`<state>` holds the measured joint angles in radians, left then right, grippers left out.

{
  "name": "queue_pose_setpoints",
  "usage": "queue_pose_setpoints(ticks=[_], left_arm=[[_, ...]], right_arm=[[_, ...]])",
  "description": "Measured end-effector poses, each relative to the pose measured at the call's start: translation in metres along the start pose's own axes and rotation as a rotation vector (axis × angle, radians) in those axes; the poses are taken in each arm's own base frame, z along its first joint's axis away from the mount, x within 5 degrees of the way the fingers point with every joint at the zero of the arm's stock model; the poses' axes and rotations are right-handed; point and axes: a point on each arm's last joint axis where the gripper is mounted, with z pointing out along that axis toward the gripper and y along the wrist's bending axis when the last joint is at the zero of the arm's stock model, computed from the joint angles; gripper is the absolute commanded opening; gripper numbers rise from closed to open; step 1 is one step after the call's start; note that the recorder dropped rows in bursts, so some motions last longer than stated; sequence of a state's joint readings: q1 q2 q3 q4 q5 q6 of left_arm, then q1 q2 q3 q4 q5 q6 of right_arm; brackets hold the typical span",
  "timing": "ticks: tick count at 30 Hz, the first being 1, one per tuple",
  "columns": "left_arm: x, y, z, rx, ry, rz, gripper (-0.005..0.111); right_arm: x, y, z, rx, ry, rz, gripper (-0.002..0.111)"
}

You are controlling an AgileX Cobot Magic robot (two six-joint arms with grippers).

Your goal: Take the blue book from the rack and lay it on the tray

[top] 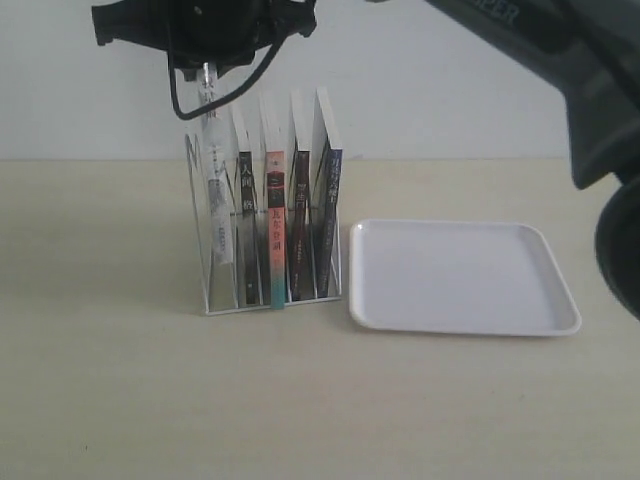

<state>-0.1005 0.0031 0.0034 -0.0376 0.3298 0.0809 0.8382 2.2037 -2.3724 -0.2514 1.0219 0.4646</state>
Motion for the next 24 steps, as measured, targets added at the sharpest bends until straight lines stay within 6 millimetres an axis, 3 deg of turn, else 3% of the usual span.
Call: queue_pose_setpoints(ticks=[7,24], left_arm=[[0.000,0.000,0.000,0.000,0.000,0.000,0.005],[0.000,0.000,0.000,0.000,0.000,0.000,0.005]], right_arm=[[0.009,0.001,0.027,0.020,0.000,-0.020,0.000],[0.018,0.002,0.061,0.051,-0.045,-0.076,0.000]])
